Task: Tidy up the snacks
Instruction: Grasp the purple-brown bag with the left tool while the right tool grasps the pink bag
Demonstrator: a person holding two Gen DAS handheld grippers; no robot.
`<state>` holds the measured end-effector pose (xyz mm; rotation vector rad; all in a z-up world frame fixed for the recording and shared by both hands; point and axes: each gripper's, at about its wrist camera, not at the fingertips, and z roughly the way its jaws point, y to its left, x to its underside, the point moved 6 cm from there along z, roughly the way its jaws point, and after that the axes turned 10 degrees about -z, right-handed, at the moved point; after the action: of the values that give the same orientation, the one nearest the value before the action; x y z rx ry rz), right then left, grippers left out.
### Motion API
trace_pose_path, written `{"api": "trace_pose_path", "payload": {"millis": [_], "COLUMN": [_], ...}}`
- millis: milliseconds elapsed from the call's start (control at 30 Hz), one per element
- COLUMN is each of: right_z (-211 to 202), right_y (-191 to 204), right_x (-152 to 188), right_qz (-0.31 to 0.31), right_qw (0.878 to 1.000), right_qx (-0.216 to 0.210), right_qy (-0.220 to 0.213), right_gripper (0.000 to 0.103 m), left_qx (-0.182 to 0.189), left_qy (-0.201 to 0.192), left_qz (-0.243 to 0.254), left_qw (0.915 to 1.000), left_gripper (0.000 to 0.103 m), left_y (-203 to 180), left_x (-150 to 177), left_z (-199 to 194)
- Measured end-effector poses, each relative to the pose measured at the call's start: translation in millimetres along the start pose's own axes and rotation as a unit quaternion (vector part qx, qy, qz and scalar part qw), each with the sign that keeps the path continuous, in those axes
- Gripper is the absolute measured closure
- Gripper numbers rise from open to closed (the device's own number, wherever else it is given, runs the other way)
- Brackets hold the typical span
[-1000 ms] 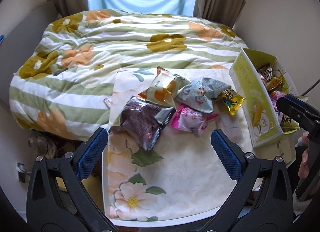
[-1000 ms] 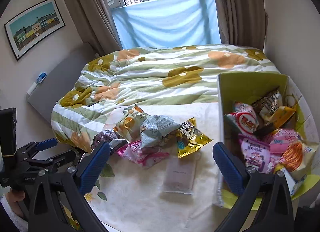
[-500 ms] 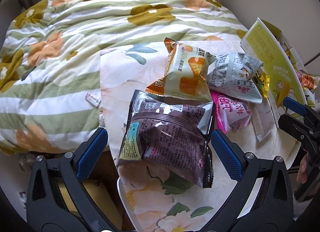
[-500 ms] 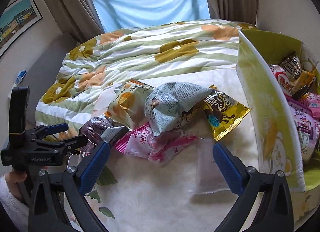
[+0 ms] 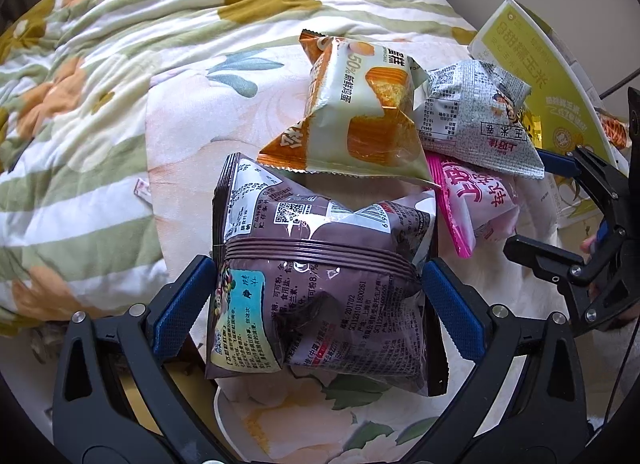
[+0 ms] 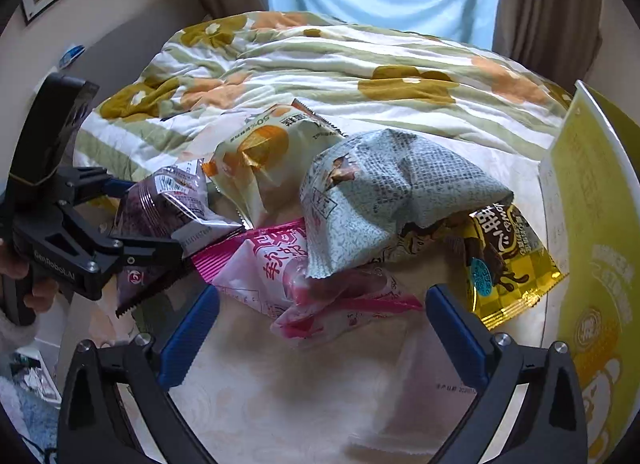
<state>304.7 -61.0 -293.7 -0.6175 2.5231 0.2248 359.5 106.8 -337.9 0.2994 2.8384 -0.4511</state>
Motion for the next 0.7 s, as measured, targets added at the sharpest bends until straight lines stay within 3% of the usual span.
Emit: {"api": "trace_pose_path", "payload": {"millis": [300, 500, 700], "right_z": [32.1, 42.7, 50.3], "right_y": [5.2, 9.3, 11.2], "right_x": [-2.0, -2.8, 1.0], "right_qz": [-0.069, -0.097, -0.1], "right_qw": [0.997, 0.993, 0.993], "right_qx": [-0.028, -0.038, -0.038], "right_qy": [0.036, 0.047, 0.054], "right_gripper": [0.0, 0.001, 0.005], "left_qx": [-0.002, -0.011, -0.014], "left_qy": [0.016, 0.001, -0.01], "left_qz": [0.014, 0.026, 0.022], "left_qw": [0.9998, 0.9996, 0.9996], "left_gripper": [0.002, 0.022, 0.029], "left_y": [-4.1, -8.0, -8.7], "left_x": [6.1, 8.2, 7.8], "left_z": [6.9, -0.7, -9.6]}}
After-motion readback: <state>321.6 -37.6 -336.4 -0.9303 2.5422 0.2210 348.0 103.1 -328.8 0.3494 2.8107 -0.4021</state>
